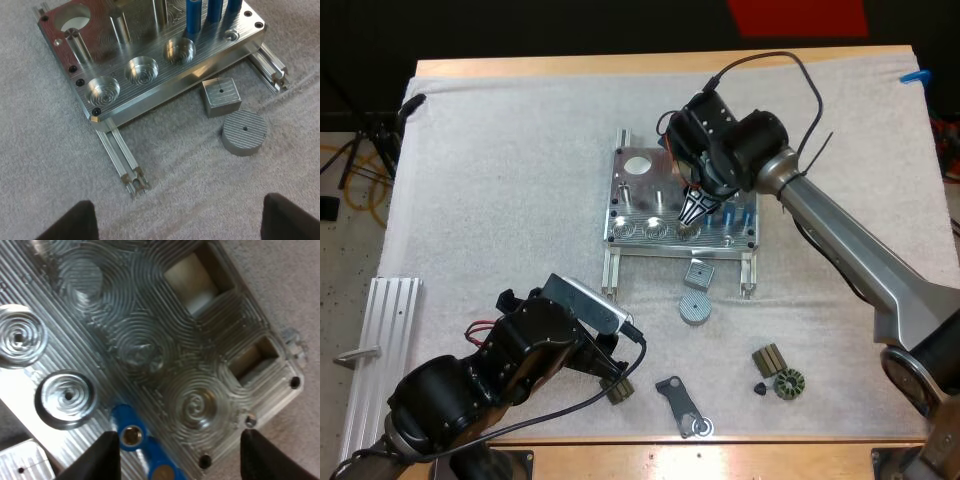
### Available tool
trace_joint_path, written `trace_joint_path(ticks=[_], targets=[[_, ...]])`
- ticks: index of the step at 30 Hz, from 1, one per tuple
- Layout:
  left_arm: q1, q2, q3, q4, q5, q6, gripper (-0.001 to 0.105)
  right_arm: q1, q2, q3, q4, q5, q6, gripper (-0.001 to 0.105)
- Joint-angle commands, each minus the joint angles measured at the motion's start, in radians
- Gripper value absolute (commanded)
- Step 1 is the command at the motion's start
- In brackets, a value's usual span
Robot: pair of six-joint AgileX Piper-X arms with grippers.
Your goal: Load cells from right to left
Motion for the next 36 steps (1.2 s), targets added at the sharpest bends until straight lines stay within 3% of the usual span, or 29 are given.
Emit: trace_joint_path(ticks=[1,7,12,24,26,30,36], targets=[[0.000,-0.005,-0.003,-0.004,-0.001,0.000,0.066,-0.001,-0.009,-0.004,-0.002,0.017,0.000,0.052],[0.000,-0.005,-0.003,-0.004,-0.001,0.000,0.066,-0.001,-0.009,-0.004,0.007,0.020,0.007,0.052],[0.000,-0.005,-0.003,-0.004,-0.008,0.007,0.066,-0.001,-0.014,-0.004,0.055,0.022,0.076,0.052],[0.000,-0.005,-0.003,-0.168,-0.004,0.252,0.066,-0.045,-0.142,-0.004,0.121,0.002,0.148,0.052],[0.006,-0.005,-0.003,-0.211,0.041,0.322,0.066,-0.085,-0.178,0.000,0.149,-0.040,0.178,0.052],[0.062,-0.005,-0.003,-0.253,0.133,0.353,0.066,-0.156,-0.251,0.027,0.162,-0.084,0.215,0.052],[0.257,-0.005,-0.003,-0.297,0.289,0.443,0.066,-0.255,-0.400,0.132,0.137,-0.088,0.220,0.052]])
